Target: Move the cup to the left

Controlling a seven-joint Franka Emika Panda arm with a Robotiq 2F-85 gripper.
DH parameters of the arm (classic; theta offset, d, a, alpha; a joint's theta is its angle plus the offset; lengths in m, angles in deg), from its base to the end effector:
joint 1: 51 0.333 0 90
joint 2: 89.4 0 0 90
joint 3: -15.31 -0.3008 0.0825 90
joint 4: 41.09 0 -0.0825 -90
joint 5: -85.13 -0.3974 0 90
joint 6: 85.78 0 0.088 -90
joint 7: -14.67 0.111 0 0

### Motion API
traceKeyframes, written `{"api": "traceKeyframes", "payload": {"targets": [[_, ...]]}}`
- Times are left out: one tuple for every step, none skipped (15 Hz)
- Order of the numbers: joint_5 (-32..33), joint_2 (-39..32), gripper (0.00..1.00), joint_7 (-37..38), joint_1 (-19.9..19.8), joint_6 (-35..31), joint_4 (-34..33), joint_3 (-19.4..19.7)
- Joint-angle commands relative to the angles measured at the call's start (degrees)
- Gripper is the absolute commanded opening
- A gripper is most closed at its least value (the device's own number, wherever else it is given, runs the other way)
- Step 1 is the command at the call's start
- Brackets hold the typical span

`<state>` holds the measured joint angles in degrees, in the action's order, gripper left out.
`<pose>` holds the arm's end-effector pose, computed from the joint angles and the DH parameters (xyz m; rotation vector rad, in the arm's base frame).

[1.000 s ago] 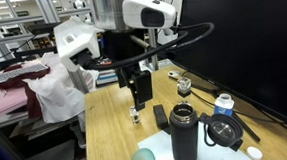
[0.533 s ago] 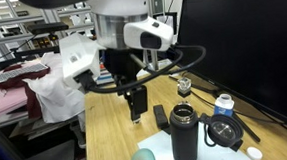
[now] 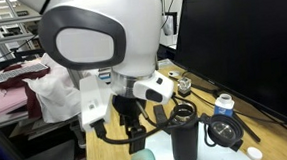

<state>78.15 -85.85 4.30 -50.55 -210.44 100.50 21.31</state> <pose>0.4493 -0.0381 0.2697 -2.9945 -0.0059 0.3281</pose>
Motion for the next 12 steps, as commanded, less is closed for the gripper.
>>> {"api": "traceKeyframes", "payload": {"targets": [[2.27,-4.55,1.00,0.50,-1.30,-3.12,-1.23,-1.05],[2.63,-5.76,1.00,0.34,-1.40,-3.39,-1.64,-1.04],[3.50,-6.84,1.00,0.35,-1.52,-4.51,-1.88,-1.02],[4.23,-7.81,1.00,0.46,-1.69,-5.48,-2.18,-0.94],[4.69,-8.81,1.00,0.53,-1.96,-6.16,-2.66,-0.81],[5.00,-9.64,1.00,0.30,-2.20,-6.95,-3.15,-0.78],[5.26,-10.71,1.00,0.06,-2.47,-7.32,-3.95,-0.78],[5.44,-11.49,1.00,-0.11,-2.70,-7.38,-4.66,-0.84],[5.83,-12.60,1.00,-0.16,-2.87,-7.37,-5.69,-0.87],[5.87,-13.48,1.00,-0.34,-3.01,-7.25,-6.49,-0.95],[5.82,-14.51,1.00,-0.69,-3.12,-7.06,-7.50,-1.07],[5.84,-15.26,1.00,-0.85,-3.15,-6.87,-8.26,-1.17]]}}
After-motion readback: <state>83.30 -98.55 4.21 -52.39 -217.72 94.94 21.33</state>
